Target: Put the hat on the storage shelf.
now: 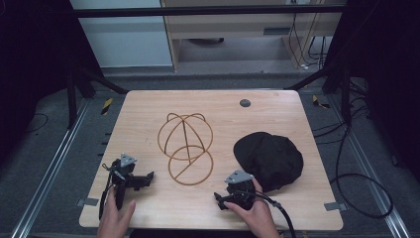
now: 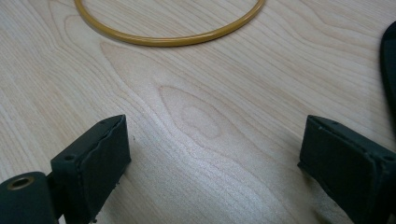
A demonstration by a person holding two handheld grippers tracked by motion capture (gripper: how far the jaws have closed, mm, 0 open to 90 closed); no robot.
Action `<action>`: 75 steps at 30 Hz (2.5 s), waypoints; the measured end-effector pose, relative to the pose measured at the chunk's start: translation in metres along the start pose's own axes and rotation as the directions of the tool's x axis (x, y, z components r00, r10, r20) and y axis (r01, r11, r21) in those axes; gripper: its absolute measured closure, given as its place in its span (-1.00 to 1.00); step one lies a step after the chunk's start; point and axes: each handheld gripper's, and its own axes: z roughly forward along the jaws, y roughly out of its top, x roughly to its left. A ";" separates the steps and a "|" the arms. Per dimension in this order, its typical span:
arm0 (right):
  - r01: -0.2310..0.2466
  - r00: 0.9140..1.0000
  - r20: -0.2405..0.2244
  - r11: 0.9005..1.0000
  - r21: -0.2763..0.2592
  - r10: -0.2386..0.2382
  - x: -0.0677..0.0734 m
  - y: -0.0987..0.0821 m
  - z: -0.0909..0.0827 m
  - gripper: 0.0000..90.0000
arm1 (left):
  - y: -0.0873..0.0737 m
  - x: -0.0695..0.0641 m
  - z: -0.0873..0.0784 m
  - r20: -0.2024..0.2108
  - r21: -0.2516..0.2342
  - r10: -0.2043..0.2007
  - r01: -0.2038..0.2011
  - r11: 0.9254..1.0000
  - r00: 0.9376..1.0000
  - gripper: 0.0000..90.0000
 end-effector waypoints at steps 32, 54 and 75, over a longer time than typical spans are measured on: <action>0.000 0.987 0.163 0.997 0.075 -0.012 -0.056 0.035 -0.131 -0.75 | -0.001 -0.007 -0.002 -0.022 0.003 -0.021 0.021 1.000 1.000 -1.00; -0.153 0.969 0.215 0.979 0.133 0.122 -0.123 -0.007 -0.162 -0.55 | -0.002 -0.009 -0.002 -0.019 0.004 -0.015 0.015 1.000 1.000 -1.00; -0.135 0.985 0.136 0.968 0.214 0.107 -0.138 0.011 -0.132 0.38 | -0.001 -0.011 -0.002 -0.004 0.002 -0.002 0.002 1.000 1.000 -1.00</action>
